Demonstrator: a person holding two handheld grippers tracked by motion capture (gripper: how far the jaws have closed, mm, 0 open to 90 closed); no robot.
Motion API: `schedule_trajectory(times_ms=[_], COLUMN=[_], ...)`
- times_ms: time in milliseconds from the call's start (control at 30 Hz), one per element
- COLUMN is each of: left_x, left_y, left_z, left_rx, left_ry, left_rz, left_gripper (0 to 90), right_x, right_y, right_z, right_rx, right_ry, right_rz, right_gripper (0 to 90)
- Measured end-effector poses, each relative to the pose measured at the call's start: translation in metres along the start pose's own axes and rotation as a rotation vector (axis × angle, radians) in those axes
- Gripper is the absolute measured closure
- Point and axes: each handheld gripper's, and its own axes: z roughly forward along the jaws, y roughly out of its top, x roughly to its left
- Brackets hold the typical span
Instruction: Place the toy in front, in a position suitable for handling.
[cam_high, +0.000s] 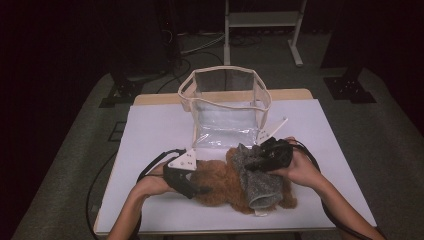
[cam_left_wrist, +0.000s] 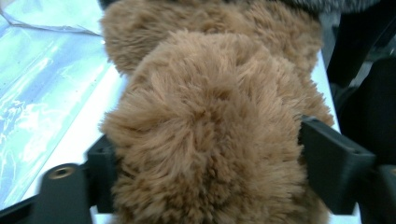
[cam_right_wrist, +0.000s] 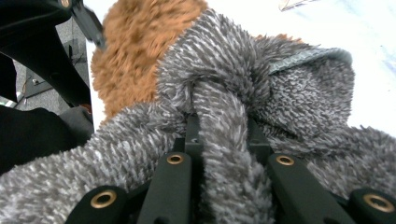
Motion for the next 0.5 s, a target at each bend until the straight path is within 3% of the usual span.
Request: schedule_trajectory(times_ms=[67, 133, 200, 267, 333, 500], left_x=[0.002, 0.004, 0.005, 0.002, 0.0, -0.001], left_y=[-0.002, -0.005, -0.009, -0.011, -0.01, -0.003], left_z=[-0.002, 0.0, 0.003, 0.004, 0.005, 0.005], left_rx=[-0.022, -0.013, -0.018, -0.035, -0.038, -0.019], left_ry=[-0.01, -0.011, -0.039, -0.02, 0.0, 0.026], left_rz=[-0.033, -0.059, -0.072, -0.056, -0.042, 0.018], left_gripper=[12.6, 7.9, 9.4, 22.6, 29.6, 34.4], right_x=[0.003, 0.004, 0.006, 0.007, 0.008, 0.019], right_y=[-0.004, -0.008, -0.008, -0.006, 0.0, 0.029], right_z=[-0.001, -0.003, -0.003, -0.004, -0.005, 0.014], right_rx=[0.001, -0.001, -0.001, 0.009, -0.003, 0.005], right_ry=[-0.004, -0.003, -0.001, -0.005, -0.02, 0.0], right_rz=[-0.003, -0.005, 0.004, -0.009, -0.022, -0.083], right_gripper=[76.9, 77.0, 77.0, 77.0, 76.9, 76.7])
